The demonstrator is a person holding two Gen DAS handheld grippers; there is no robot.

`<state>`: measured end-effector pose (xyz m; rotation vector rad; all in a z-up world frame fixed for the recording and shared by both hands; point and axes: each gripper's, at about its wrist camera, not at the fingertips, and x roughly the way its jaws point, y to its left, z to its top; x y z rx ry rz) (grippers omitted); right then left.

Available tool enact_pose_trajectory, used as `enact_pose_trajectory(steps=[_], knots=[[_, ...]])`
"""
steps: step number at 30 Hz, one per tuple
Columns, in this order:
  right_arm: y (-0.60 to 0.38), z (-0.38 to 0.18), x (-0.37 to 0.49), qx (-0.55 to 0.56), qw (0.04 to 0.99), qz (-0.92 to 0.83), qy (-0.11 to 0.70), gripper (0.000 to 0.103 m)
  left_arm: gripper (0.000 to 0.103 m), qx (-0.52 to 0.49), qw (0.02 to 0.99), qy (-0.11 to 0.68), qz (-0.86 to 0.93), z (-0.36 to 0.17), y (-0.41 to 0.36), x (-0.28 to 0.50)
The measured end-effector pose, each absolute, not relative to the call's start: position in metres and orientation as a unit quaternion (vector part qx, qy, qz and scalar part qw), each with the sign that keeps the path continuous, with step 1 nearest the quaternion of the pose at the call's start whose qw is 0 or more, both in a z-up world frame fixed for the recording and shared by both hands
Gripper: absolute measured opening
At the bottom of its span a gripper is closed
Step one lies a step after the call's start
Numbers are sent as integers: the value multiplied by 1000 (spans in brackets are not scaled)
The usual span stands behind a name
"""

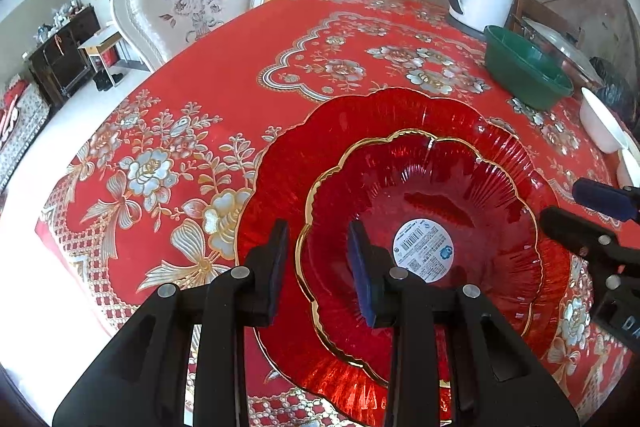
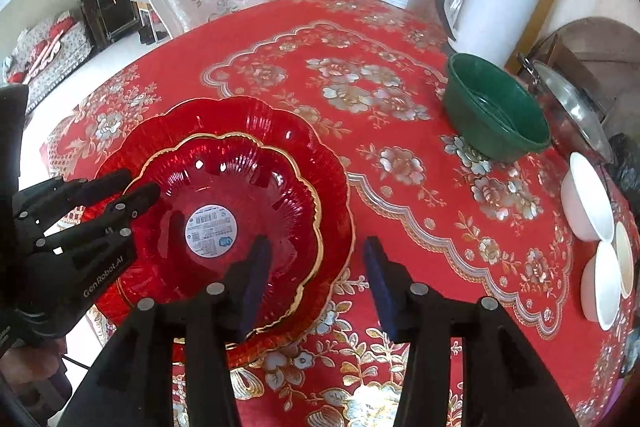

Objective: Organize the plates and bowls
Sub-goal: 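Lower the small red plate into the wedding plate and open both tools, then withdraw both tools and move them toward the green plastic bowl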

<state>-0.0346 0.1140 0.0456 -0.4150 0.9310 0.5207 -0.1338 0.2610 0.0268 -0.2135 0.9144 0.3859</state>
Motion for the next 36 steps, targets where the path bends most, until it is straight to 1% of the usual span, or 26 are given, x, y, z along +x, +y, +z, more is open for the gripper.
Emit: enact_pose_trajectory(steps=[3,4,5,7,14,20,24,36], knots=[[104,49,-33,-169,846,249,440,48,30,-109,878,428,186,32,261,-137],[99,50,-32,-155,846,253,442,48,34,-108,879,425,187,35,260,-137],[96,52,-31,-143,846,257,445,48,46,-107,880,424,188,37,258,-138],[90,52,-29,-125,845,258,451,48,59,-105,885,415,185,43,254,-140],[64,54,-28,-79,849,259,454,48,59,-91,900,390,171,65,234,-141],[37,62,-23,-48,858,247,449,51,59,-72,910,379,151,76,209,-130],[15,68,-19,-29,865,230,445,54,59,-57,916,375,133,82,188,-117],[-56,77,5,31,879,182,439,57,59,-28,926,366,86,98,135,-74]])
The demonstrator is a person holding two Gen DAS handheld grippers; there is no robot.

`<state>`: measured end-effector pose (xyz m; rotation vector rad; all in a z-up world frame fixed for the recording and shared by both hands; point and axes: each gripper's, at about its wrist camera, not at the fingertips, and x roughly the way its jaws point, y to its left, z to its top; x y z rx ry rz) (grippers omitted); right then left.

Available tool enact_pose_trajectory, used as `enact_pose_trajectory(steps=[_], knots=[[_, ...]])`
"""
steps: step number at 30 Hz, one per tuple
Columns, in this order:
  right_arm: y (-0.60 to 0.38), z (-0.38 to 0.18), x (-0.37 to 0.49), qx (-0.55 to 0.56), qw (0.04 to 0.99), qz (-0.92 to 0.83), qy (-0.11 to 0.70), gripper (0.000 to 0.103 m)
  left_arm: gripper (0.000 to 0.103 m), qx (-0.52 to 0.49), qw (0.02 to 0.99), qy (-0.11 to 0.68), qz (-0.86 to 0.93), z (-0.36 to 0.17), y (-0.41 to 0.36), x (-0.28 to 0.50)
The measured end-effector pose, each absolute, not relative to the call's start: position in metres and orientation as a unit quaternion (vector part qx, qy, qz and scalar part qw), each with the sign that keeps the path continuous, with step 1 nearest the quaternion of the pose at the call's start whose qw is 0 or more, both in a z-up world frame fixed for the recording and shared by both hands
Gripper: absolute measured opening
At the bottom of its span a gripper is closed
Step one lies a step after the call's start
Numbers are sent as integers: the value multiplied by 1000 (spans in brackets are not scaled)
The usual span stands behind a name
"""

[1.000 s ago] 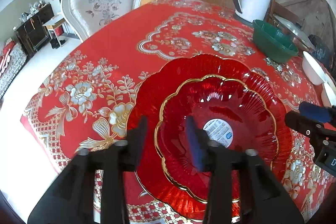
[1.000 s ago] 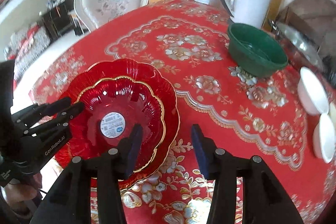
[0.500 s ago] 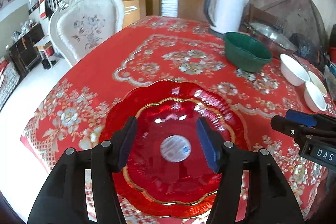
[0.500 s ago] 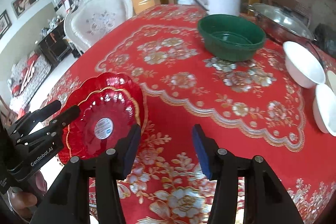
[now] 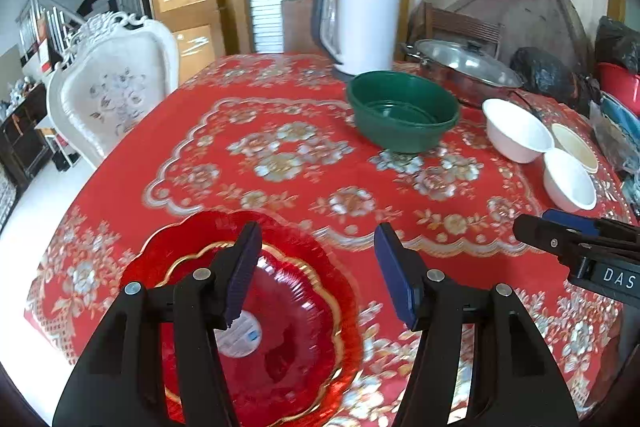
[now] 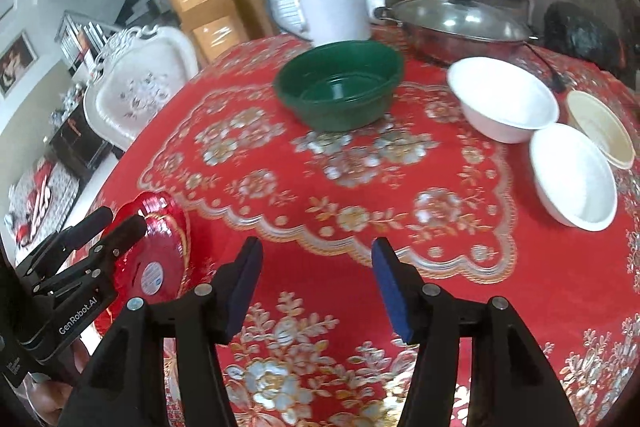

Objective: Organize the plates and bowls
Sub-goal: 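Withdraw both tools and move them toward the green plastic bowl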

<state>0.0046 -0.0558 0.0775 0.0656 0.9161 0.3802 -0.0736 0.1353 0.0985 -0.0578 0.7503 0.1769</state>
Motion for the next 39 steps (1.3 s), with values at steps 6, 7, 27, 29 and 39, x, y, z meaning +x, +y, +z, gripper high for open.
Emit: enact_pose_trajectory(steps=[6,7,27,29,39], knots=[[-78,80,21,56,880,170,441,60,59,-29,926,370,69,103,119,-45],[-80,80,24,58,880,169,440,61,59,-28,926,371,69,103,118,-41],[-97,85,100,90,878,161,441,63,59,-45,907,411,79,97,122,42],[-97,86,107,93,878,161,441,63,59,-47,904,417,76,96,123,48],[-87,87,130,86,878,166,441,64,59,-54,899,426,86,92,133,76]])
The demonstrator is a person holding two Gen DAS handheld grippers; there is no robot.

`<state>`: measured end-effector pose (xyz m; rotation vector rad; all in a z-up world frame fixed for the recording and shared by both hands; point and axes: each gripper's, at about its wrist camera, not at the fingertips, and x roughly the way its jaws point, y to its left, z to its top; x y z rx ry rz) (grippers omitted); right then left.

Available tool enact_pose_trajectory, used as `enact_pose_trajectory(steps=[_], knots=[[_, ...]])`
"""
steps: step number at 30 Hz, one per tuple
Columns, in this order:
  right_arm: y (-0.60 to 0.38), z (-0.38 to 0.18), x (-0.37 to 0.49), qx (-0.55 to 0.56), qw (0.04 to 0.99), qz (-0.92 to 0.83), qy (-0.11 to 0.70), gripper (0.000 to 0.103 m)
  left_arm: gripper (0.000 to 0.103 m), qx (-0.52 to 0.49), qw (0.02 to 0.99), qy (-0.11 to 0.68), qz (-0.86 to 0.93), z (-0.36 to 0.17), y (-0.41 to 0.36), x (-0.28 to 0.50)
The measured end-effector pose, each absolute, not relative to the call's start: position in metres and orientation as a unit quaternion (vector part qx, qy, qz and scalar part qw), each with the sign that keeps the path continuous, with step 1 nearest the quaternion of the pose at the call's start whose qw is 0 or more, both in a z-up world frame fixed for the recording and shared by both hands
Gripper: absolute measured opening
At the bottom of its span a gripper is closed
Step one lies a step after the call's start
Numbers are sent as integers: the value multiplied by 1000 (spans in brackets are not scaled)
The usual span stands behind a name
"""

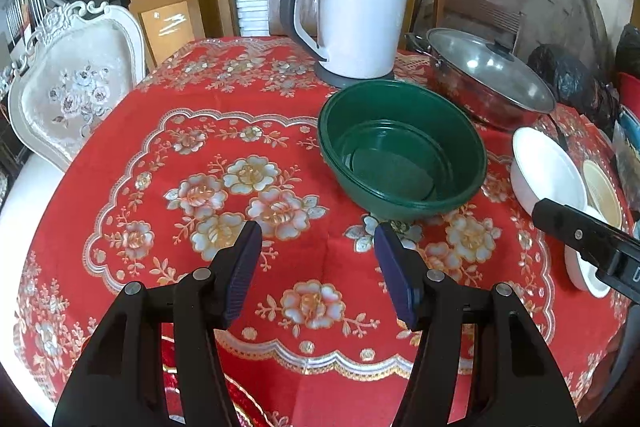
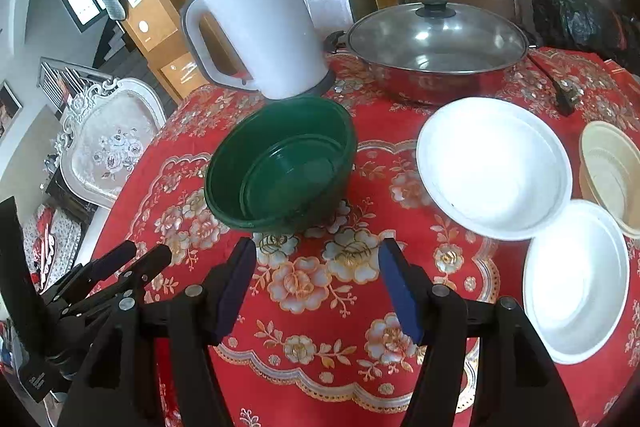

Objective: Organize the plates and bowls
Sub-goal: 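Withdraw both tools and move them toward the green plastic bowl, then grip the rim of the green plastic bowl with both tools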

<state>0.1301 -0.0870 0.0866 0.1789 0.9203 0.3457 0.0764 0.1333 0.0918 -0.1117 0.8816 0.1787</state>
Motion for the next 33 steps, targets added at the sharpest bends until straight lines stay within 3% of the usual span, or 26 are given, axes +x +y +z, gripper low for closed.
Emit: enact_pose_trajectory(steps=[33], knots=[[-87,61,210,111,858,140,481,65,59,-78,871,477,87,67,148,177]])
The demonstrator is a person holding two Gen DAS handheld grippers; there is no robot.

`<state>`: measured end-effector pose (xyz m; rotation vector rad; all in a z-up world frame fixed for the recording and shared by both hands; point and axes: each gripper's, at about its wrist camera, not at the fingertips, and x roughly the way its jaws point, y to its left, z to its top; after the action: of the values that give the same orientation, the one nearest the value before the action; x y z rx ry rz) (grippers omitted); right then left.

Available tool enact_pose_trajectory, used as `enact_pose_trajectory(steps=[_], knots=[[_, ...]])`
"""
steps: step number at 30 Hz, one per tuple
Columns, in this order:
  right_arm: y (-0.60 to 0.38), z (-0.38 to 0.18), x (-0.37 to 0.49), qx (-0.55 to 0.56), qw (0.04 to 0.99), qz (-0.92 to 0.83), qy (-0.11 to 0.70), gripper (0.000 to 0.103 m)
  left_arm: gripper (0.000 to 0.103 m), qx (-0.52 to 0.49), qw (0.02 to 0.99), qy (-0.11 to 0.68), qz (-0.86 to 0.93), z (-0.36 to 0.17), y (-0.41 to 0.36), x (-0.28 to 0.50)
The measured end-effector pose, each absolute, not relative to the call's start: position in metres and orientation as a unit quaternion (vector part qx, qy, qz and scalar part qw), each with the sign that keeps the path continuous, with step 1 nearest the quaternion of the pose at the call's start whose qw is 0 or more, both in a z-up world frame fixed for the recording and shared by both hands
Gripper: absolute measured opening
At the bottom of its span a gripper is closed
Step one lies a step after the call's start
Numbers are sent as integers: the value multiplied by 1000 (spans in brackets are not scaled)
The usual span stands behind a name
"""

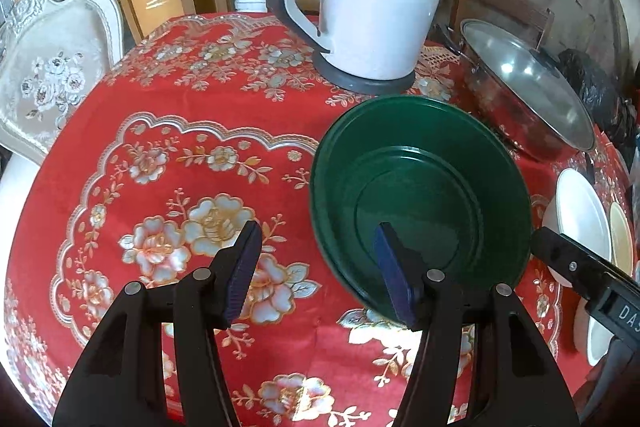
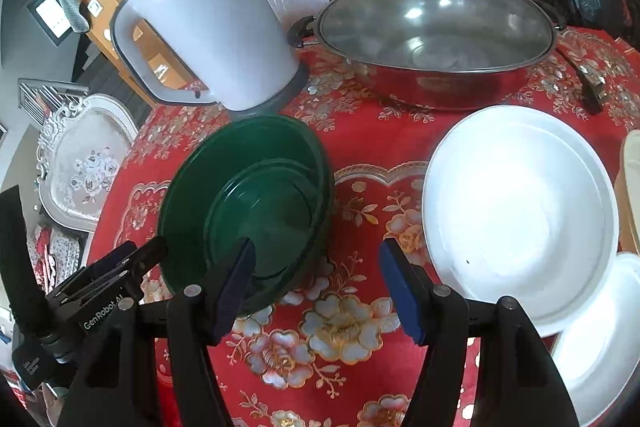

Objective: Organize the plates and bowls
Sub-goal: 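Grip the rim of the green plastic bowl with both tools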

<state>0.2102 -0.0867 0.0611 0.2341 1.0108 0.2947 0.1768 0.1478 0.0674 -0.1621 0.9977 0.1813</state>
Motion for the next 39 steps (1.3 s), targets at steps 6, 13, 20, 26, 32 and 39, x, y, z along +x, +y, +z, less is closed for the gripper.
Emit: enact_pose_trajectory(steps=[6,13,20,26,32,39], knots=[[-79,58,222,90,857,134,490,65,59,-72,864,490,87,57,145,191],[-66,49,236,56,851,129,507,65,59,-66,857,503,86,48,143,205],[-59,42,245,32,852,137,504,64,59,-59,854,510,82,38,141,216],[-53,40,247,-1,856,145,496,21,18,-48,853,510,100,33,141,216],[-57,47,237,-5,864,152,479,21,18,-44,856,506,97,34,142,207],[-57,59,218,-4,871,155,466,21,18,-47,866,489,95,56,141,182]])
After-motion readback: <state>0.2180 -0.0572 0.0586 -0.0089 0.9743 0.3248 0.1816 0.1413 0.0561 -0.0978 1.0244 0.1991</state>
